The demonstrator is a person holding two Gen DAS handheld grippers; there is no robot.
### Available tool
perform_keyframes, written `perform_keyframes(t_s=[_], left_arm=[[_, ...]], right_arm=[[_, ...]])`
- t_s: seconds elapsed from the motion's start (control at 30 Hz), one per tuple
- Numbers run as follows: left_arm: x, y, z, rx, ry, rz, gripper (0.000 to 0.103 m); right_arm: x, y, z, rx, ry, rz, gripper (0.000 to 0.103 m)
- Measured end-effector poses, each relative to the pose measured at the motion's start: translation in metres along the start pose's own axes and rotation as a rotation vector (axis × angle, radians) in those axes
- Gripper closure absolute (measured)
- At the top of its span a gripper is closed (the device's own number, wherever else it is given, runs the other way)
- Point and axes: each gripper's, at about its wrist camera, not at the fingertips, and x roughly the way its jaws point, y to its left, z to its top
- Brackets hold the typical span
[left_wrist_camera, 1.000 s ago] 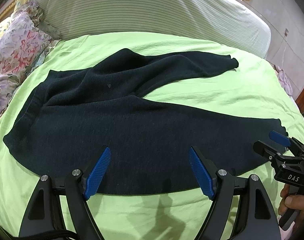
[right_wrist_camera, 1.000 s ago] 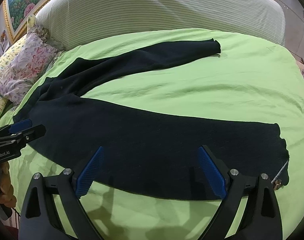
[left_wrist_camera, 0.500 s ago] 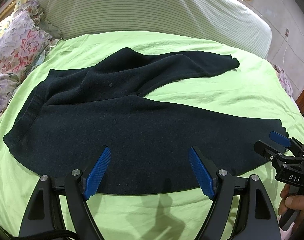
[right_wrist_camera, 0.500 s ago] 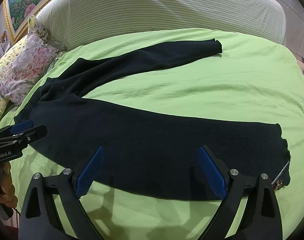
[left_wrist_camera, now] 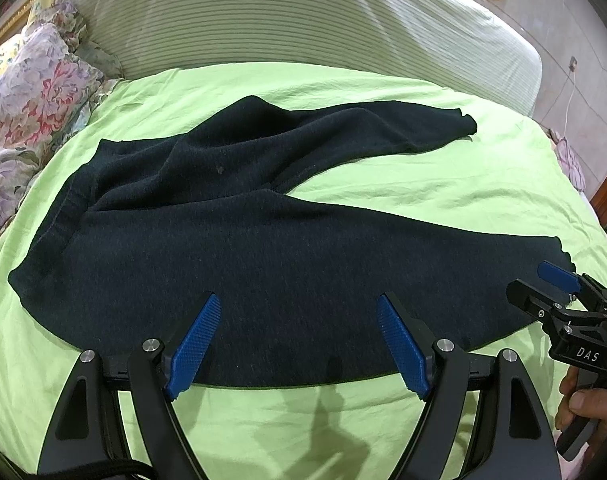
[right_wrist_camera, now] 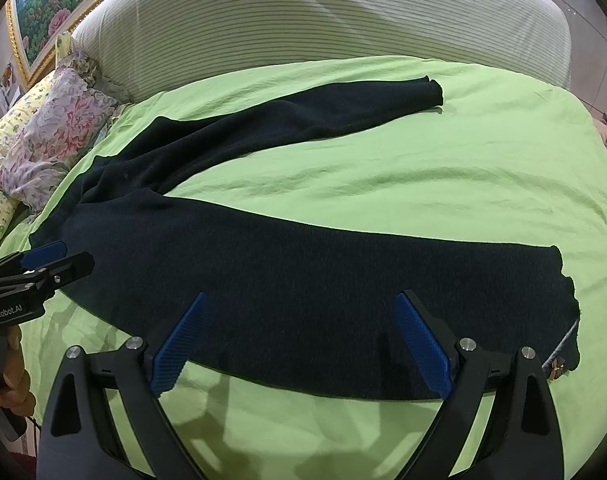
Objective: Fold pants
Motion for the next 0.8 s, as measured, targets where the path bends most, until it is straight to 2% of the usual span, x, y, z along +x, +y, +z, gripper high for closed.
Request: perform_keyframes(t_s=[0.8], left_arm=[[-0.0014,-0.0022,-0.0011,0.006,0.006,-0.006,0.022]], right_arm=[[-0.0038,0.0006,0.0,0.011,-0.006,0.007,0.009]])
